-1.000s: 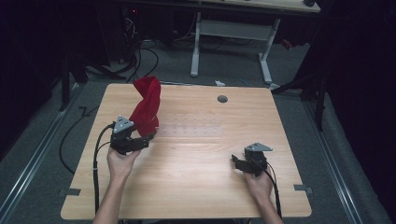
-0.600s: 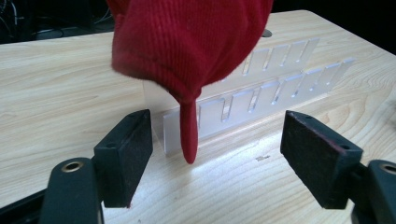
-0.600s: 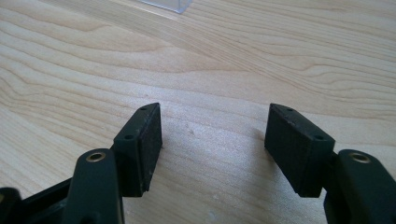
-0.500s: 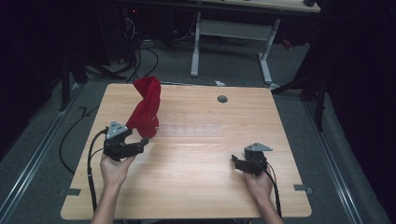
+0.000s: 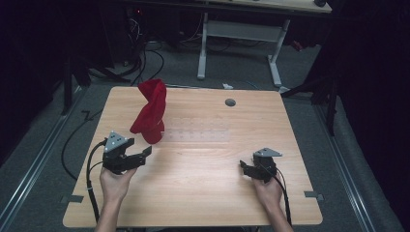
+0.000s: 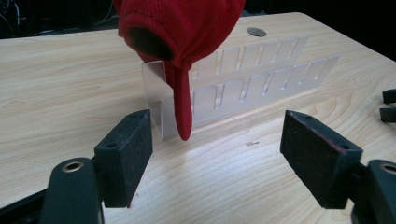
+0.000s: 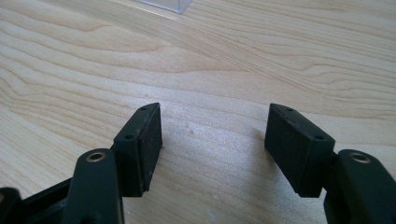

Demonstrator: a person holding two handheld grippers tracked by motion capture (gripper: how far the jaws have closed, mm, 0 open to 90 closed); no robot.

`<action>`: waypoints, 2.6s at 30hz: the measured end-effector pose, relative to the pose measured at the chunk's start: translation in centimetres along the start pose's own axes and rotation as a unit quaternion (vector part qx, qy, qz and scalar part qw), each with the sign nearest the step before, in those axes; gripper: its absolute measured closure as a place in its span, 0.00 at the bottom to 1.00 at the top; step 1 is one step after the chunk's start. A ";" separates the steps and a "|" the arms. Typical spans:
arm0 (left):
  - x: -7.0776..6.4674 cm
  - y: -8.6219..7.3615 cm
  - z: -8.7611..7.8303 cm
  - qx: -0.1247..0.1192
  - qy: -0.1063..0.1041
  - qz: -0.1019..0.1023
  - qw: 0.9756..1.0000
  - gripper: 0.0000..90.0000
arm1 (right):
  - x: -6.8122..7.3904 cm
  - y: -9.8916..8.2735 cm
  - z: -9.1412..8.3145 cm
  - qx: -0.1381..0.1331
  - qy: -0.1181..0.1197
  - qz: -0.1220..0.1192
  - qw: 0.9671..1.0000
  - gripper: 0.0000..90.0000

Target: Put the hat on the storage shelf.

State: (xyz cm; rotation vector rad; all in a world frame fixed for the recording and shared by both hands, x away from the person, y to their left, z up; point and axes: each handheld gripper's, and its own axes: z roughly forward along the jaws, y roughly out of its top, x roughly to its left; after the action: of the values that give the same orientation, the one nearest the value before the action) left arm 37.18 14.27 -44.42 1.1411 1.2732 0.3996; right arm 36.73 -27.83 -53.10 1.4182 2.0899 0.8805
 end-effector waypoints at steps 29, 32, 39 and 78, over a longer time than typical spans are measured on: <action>-2.1 -4.7 -0.6 0.044 -0.031 -0.013 0.998 0.36 | 0.0 0.0 0.0 0.000 0.000 0.001 1.000 0.41; -2.2 -5.4 -0.4 0.046 -0.032 -0.011 0.998 0.36 | 0.0 0.0 0.0 0.000 0.000 0.001 1.000 0.41; -2.2 -6.9 0.8 0.062 -0.024 0.004 0.998 0.34 | 0.0 0.0 0.0 0.000 0.000 0.001 1.000 0.41; -1.5 -12.1 5.3 0.080 0.031 0.066 0.994 0.33 | 0.1 0.0 0.0 0.000 0.001 -0.001 1.000 0.41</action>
State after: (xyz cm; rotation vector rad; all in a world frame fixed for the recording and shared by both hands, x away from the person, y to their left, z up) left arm 37.40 5.43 -54.32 1.3631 1.3061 0.4405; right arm 36.72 -27.76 -53.10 1.4162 2.0926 0.8827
